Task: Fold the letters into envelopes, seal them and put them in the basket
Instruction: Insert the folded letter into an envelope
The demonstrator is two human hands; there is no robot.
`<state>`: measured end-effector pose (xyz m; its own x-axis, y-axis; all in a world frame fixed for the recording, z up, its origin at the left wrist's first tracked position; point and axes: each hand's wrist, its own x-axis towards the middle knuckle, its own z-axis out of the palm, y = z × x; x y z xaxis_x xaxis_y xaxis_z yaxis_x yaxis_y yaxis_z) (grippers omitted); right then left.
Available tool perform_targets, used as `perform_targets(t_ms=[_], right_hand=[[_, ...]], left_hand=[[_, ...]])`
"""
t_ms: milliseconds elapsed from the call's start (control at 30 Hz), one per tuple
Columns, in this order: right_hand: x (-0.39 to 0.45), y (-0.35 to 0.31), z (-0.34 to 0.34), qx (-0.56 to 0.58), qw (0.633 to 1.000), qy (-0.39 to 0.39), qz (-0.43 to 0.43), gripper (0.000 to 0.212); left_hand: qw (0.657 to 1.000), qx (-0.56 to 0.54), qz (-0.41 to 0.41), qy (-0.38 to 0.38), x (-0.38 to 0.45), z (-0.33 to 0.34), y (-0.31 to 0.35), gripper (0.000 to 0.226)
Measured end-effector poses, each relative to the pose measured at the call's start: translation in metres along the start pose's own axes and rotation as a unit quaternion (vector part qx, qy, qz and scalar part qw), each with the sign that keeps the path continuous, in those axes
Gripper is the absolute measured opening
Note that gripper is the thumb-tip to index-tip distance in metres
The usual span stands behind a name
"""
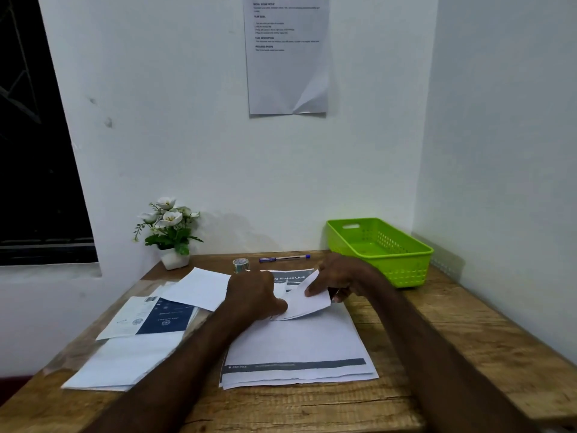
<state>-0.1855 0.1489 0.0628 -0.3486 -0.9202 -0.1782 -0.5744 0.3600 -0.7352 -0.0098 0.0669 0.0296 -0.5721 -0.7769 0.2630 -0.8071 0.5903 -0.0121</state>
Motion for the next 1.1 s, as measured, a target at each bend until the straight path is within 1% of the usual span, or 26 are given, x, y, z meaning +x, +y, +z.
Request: perform_targets(t_ms=[33, 100, 133, 233, 300, 333, 367, 433, 467, 533, 600, 800, 1000, 1100], right_hand=[[-0.001, 0.0, -0.003, 0.013, 1.0, 0.023, -0.013, 0.018], [-0.002, 0.001, -0.008, 0.036, 0.996, 0.069, -0.042, 0.022], [-0.003, 0.001, -0.009, 0.048, 0.994, 0.087, -0.053, 0.021], [-0.005, 0.0, -0.011, 0.102, 0.986, 0.112, -0.073, 0.013], [-0.008, -0.002, -0.01, 0.133, 0.985, 0.097, -0.059, 0.01], [-0.01, -0.003, -0.009, 0.137, 0.987, 0.075, -0.04, 0.006], [-0.013, -0.004, -0.007, 0.129, 0.99, 0.047, -0.019, 0.006], [-0.014, -0.004, -0.003, 0.111, 0.993, -0.02, 0.019, 0.019], [-0.015, -0.004, -0.002, 0.114, 0.992, -0.047, 0.032, 0.021], [-0.015, -0.004, 0.0, 0.124, 0.989, -0.073, 0.039, 0.023], [-0.016, -0.003, 0.0, 0.118, 0.989, -0.079, 0.032, 0.026], [-0.016, -0.006, 0.002, 0.104, 0.992, -0.065, 0.019, 0.03], [-0.018, -0.008, 0.003, 0.104, 0.993, -0.057, 0.021, 0.032], [-0.017, -0.007, 0.004, 0.102, 0.993, -0.05, 0.017, 0.034]], left_hand=[[1.0, -0.011, -0.002, -0.015, 0.0, -0.002, -0.002, 0.049], [0.999, -0.024, -0.002, -0.043, 0.0, -0.007, -0.007, 0.052], [0.998, -0.025, 0.001, -0.057, 0.0, -0.009, -0.009, 0.053], [0.995, -0.041, -0.001, -0.088, -0.002, -0.012, -0.015, 0.056], [0.994, -0.057, -0.008, -0.095, -0.001, -0.012, -0.017, 0.057], [0.994, -0.061, -0.012, -0.095, -0.001, -0.012, -0.018, 0.058], [0.994, -0.062, -0.016, -0.093, -0.001, -0.011, -0.018, 0.059], [0.995, -0.055, -0.021, -0.08, -0.001, -0.008, -0.015, 0.06], [0.996, -0.048, -0.021, -0.072, -0.001, -0.007, -0.012, 0.061], [0.998, -0.032, -0.019, -0.053, -0.002, -0.005, -0.006, 0.061], [0.999, -0.019, -0.015, -0.034, -0.001, -0.002, -0.003, 0.06], [1.0, 0.012, -0.016, 0.007, -0.002, -0.001, 0.001, 0.055], [0.998, 0.036, -0.016, 0.046, -0.003, 0.005, 0.007, 0.037], [0.998, 0.042, -0.011, 0.054, -0.003, 0.007, 0.006, 0.033]])
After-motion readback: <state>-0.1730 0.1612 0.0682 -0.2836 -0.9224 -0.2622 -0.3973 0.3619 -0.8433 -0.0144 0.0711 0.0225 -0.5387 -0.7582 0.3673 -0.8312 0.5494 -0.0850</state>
